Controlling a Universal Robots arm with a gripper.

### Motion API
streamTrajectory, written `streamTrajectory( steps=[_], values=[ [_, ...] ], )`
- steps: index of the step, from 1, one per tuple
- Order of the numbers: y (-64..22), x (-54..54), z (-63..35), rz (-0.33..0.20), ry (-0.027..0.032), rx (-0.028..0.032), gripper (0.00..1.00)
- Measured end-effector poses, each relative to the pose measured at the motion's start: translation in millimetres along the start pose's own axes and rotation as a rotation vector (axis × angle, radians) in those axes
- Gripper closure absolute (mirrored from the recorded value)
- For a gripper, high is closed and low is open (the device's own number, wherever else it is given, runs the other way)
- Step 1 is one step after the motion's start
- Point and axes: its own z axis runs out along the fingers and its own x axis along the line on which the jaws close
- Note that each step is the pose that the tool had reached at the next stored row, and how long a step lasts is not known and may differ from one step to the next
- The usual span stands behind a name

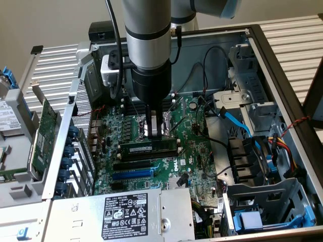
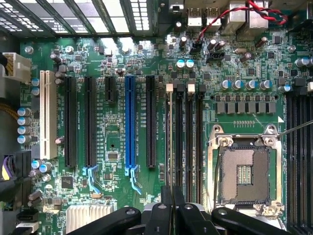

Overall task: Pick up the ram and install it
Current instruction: 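Pick up the ram and move it above insertion slot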

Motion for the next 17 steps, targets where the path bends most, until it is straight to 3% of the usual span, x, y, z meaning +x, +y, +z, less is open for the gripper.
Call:
streamTrajectory(
  steps=[17],
  values=[
    [0.1,-1.0,1.1,-0.004,0.0,0.0,0.88]
  ],
)
